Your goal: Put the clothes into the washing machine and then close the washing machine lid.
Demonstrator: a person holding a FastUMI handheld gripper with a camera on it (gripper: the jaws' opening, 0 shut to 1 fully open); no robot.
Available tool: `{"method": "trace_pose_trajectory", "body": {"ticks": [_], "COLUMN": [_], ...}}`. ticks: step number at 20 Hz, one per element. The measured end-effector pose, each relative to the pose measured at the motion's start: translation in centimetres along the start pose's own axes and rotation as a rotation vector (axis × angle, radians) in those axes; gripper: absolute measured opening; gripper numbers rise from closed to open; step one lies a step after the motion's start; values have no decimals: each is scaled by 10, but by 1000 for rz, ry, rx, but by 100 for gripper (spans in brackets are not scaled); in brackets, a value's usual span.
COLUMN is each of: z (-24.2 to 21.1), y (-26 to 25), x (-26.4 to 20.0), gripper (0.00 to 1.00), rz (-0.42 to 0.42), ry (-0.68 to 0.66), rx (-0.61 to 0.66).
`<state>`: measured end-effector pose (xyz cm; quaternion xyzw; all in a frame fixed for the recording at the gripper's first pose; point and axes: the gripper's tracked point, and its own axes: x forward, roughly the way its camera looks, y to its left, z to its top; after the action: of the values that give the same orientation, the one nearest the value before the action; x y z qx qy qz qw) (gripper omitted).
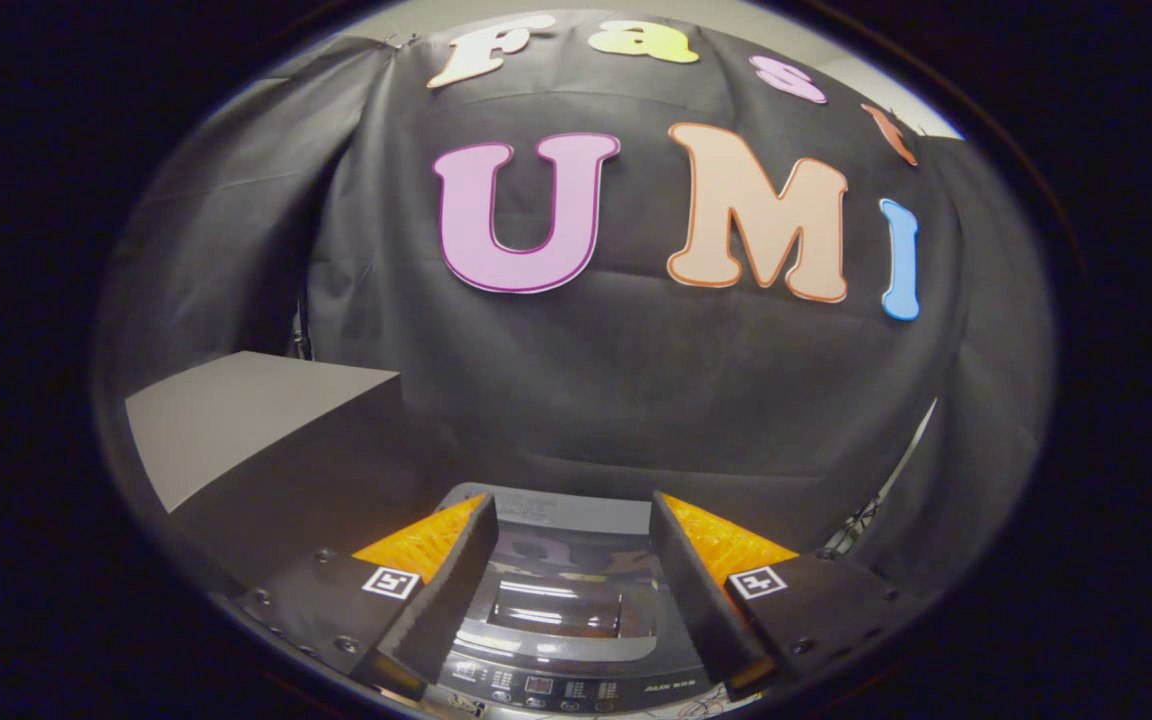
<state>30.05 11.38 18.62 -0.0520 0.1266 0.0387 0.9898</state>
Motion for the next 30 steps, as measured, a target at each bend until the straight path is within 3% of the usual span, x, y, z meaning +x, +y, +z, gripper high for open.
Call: {"method": "trace_pose_trajectory", "body": {"ticks": [11, 16, 22, 30], "z": [-10, -48, -127, -174], "y": [-23, -40, -57, -63], "x": [-81, -121, -165, -231], "gripper": [97, 98, 97, 97], "rz": [46, 42, 19, -3], "ry": [-180, -217, -227, -316], "rx": [-51, -59, 50, 71]}}
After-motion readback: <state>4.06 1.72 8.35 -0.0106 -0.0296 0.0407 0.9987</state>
